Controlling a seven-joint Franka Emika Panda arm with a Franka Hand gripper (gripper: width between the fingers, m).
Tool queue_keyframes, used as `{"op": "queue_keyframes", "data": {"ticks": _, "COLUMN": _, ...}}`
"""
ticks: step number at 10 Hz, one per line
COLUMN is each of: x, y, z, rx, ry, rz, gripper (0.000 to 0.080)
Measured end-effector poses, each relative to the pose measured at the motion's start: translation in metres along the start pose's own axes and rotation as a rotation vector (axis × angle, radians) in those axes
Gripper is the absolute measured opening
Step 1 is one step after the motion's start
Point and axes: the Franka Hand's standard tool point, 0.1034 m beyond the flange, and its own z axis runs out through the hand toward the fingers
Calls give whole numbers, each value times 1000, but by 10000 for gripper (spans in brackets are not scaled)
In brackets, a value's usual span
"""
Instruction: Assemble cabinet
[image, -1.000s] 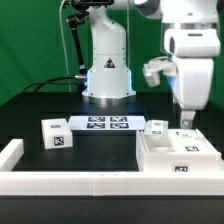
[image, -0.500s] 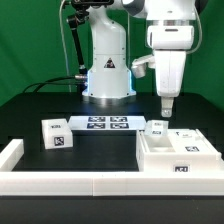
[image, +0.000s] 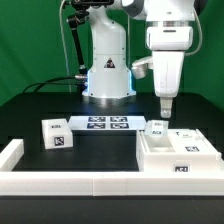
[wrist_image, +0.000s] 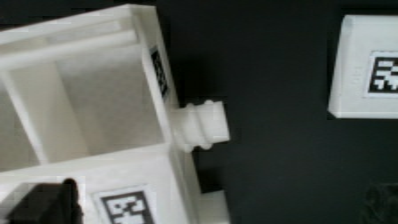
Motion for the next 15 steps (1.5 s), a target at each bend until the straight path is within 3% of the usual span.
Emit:
{"op": "queue_keyframes", "data": {"ticks": 1, "x": -10, "y": -2, "z": 1, "rx": -39, "ry": 26, "rz": -23, "gripper": 797}}
{"op": "queue_keyframes", "data": {"ticks": 2, "x": -36, "y": -33, "z": 8, "rx": -47, "ry": 44, "rz": -32, "gripper": 797}}
{"op": "queue_keyframes", "data": {"ticks": 3, "x": -46, "y": -60, "z": 16, "rx": -31, "ry": 45, "rz": -4, "gripper": 797}}
{"op": "queue_keyframes", "data": {"ticks": 4, "x": -56, "y": -84, "z": 27, "rx": -36, "ry": 56, "rz": -15, "gripper": 797}}
{"op": "queue_keyframes", "data": {"ticks": 5, "x": -71, "y": -107, "z": 37, "rx": -5, "ry": 48, "rz": 5, "gripper": 797}}
{"op": "queue_keyframes", "data": {"ticks": 7, "x": -68, "y": -100, "z": 34, "rx": -7, "ry": 47, "rz": 5, "gripper": 797}}
{"op": "queue_keyframes", "data": {"ticks": 10, "x": -69, "y": -101, "z": 35, "rx": -3, "ry": 45, "rz": 8, "gripper": 797}}
{"op": "queue_keyframes", "data": {"ticks": 15, "x": -81, "y": -97, "z": 36, "rx": -4, "ry": 45, "rz": 40, "gripper": 797}}
